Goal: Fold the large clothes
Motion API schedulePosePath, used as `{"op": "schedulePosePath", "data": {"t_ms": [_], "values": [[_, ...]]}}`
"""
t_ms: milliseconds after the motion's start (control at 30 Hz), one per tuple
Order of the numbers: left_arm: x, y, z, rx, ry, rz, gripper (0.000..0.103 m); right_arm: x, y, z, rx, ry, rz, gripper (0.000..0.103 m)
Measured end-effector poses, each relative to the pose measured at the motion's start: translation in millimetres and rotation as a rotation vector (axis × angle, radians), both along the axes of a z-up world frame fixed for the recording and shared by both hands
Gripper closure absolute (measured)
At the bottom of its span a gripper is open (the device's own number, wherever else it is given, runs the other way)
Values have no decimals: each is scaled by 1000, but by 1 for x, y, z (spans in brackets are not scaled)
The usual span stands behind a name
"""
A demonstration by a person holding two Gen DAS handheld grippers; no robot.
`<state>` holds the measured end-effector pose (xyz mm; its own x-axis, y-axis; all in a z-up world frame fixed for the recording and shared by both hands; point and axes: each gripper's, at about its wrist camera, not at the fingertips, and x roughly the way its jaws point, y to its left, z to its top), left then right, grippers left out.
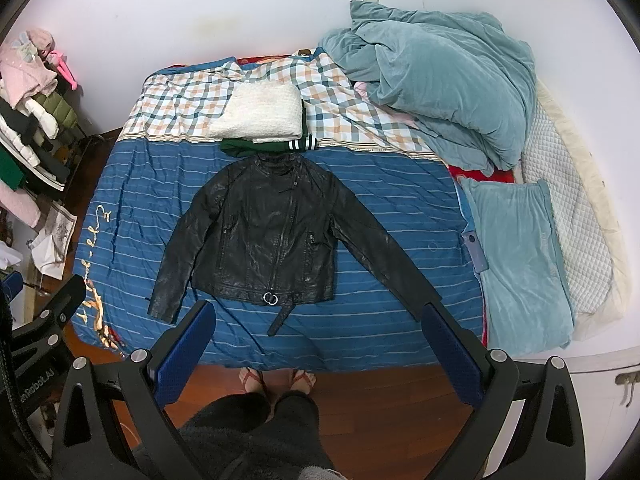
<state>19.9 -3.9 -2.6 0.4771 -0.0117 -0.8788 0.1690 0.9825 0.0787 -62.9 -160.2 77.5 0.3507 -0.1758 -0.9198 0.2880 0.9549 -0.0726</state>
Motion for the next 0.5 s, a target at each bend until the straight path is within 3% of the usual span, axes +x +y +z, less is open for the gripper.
{"op": "schedulePosePath", "data": {"t_ms": [367,500], "values": [[8,4,-6,-8,5,-23,0,6,3,-7,1,5,-13,0],[23,3,-20,17,-53,-25,0,17,1,-20,37,0,-47,0]]}}
